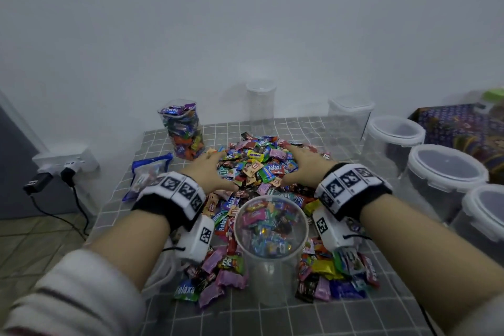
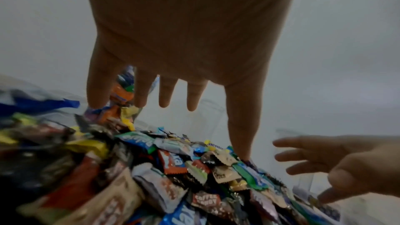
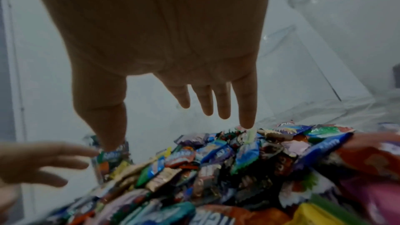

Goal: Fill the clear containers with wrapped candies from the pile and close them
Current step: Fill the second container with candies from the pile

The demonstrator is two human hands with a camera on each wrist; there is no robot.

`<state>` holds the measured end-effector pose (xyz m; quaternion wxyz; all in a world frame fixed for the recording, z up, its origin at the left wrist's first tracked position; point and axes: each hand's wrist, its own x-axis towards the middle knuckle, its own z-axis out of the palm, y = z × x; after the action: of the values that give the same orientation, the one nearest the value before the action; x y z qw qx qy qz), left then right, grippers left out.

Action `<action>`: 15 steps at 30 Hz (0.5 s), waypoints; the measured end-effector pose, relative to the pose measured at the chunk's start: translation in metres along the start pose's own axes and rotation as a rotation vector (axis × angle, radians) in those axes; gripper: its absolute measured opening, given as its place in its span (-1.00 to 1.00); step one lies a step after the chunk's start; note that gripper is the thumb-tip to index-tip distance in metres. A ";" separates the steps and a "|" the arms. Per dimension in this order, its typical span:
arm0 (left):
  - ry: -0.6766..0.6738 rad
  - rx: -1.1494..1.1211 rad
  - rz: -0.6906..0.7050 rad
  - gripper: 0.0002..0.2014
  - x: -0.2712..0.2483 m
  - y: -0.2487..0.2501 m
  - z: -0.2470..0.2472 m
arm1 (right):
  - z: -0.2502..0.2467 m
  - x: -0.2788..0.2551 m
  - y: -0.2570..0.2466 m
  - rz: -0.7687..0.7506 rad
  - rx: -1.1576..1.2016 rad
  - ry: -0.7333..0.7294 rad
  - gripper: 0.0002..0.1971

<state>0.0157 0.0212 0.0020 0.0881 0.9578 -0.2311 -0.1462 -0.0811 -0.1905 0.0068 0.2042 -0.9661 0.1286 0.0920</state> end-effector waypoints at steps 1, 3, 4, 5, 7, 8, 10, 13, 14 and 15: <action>-0.017 0.033 0.003 0.06 0.009 0.005 0.002 | 0.002 0.007 -0.001 0.007 -0.040 -0.012 0.02; -0.043 0.107 -0.010 0.12 0.021 0.014 0.004 | 0.004 0.019 -0.004 0.021 -0.118 -0.018 0.08; -0.051 0.144 -0.022 0.12 0.027 0.017 0.005 | 0.004 0.024 -0.005 0.029 -0.153 -0.024 0.10; -0.063 0.177 -0.034 0.12 0.031 0.021 0.006 | 0.005 0.029 -0.006 0.041 -0.174 -0.037 0.13; -0.093 0.197 -0.037 0.14 0.037 0.025 0.007 | 0.005 0.036 -0.008 0.065 -0.188 -0.079 0.16; -0.112 0.191 -0.028 0.15 0.040 0.025 0.008 | 0.006 0.038 -0.008 0.066 -0.196 -0.102 0.15; -0.147 0.188 -0.004 0.12 0.043 0.027 0.011 | 0.006 0.041 -0.010 0.046 -0.227 -0.137 0.10; -0.139 0.224 0.058 0.04 0.045 0.029 0.014 | 0.008 0.042 -0.012 0.015 -0.272 -0.129 0.00; -0.122 0.236 0.077 0.00 0.047 0.029 0.015 | 0.008 0.042 -0.012 0.004 -0.280 -0.119 -0.03; -0.103 0.245 0.084 -0.03 0.047 0.028 0.015 | 0.008 0.042 -0.011 -0.005 -0.283 -0.111 -0.07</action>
<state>0.0396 -0.0269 -0.0173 -0.0352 0.9422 -0.2911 -0.1622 -0.0385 -0.1859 -0.0061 0.0728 -0.9790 0.1004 0.1619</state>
